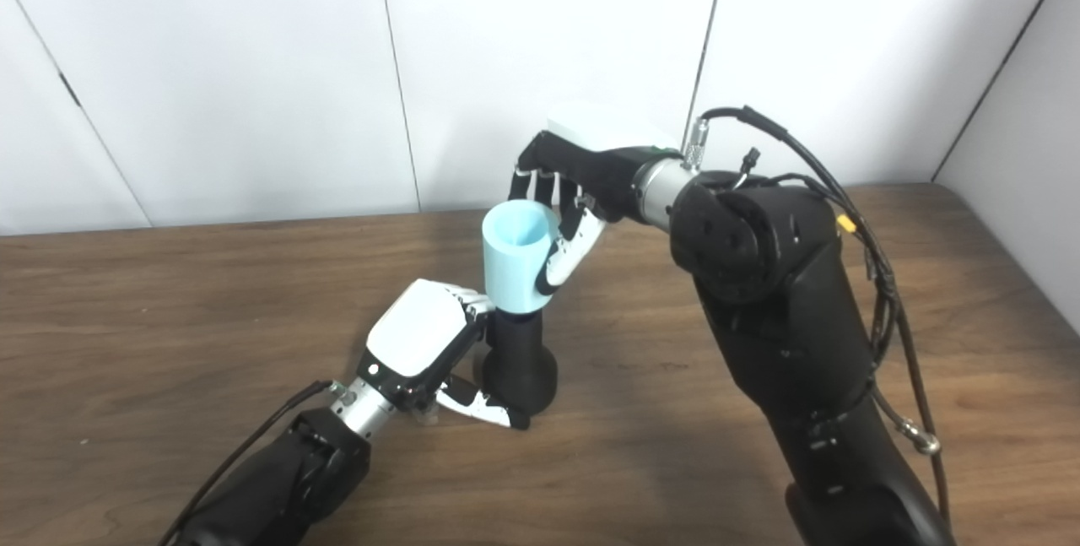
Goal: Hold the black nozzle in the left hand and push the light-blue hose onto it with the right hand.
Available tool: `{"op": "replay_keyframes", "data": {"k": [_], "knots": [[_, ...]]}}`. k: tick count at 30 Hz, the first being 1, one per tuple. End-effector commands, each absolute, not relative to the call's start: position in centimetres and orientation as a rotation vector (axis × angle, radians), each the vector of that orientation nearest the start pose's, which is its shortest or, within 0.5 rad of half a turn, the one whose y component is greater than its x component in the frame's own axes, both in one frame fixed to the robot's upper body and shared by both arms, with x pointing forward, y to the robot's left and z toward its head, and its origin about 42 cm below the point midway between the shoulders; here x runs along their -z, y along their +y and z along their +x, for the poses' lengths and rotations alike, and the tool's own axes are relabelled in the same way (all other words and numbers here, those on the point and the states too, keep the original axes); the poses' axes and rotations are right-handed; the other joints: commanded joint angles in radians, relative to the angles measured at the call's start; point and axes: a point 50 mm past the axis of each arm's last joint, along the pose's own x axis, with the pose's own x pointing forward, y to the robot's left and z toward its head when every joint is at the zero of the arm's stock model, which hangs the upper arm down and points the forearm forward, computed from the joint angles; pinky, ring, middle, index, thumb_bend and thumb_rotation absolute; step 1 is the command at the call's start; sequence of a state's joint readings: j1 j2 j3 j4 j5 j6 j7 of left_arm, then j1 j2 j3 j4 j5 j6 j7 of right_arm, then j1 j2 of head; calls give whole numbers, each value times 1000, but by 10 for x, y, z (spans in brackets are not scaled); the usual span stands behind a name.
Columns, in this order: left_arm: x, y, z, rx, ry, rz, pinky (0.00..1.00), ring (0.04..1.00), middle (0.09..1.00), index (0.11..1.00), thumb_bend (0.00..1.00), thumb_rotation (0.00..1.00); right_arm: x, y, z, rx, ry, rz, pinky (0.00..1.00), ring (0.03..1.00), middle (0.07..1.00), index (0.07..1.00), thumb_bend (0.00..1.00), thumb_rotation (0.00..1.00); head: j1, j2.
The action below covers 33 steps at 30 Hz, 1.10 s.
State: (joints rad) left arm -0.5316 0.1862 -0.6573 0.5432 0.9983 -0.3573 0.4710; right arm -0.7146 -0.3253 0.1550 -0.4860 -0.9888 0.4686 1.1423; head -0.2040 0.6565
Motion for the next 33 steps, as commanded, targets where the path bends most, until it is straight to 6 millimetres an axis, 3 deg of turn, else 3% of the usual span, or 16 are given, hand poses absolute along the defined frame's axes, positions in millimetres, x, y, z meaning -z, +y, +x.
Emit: {"op": "replay_keyframes", "data": {"k": [1, 9, 24, 33], "knots": [[14, 112, 273, 752, -434, 1166, 332, 371, 421, 530, 514, 0, -423, -192, 354, -461, -208, -1354, 288, 381, 494, 528, 513, 0, 1, 1], [13, 113, 275, 755, -438, 1165, 320, 359, 417, 529, 514, 0, -423, -194, 354, -489, -208, -1368, 373, 427, 514, 464, 518, 0, -5, 5], [13, 113, 276, 750, -441, 1169, 319, 359, 419, 529, 515, 0, -423, -200, 355, -543, -202, -1377, 339, 442, 501, 461, 519, 0, -11, 12], [12, 115, 274, 748, -443, 1168, 312, 353, 416, 529, 514, 0, -413, -193, 351, -544, -197, -1374, 375, 469, 523, 441, 517, 0, -6, 19]]}}
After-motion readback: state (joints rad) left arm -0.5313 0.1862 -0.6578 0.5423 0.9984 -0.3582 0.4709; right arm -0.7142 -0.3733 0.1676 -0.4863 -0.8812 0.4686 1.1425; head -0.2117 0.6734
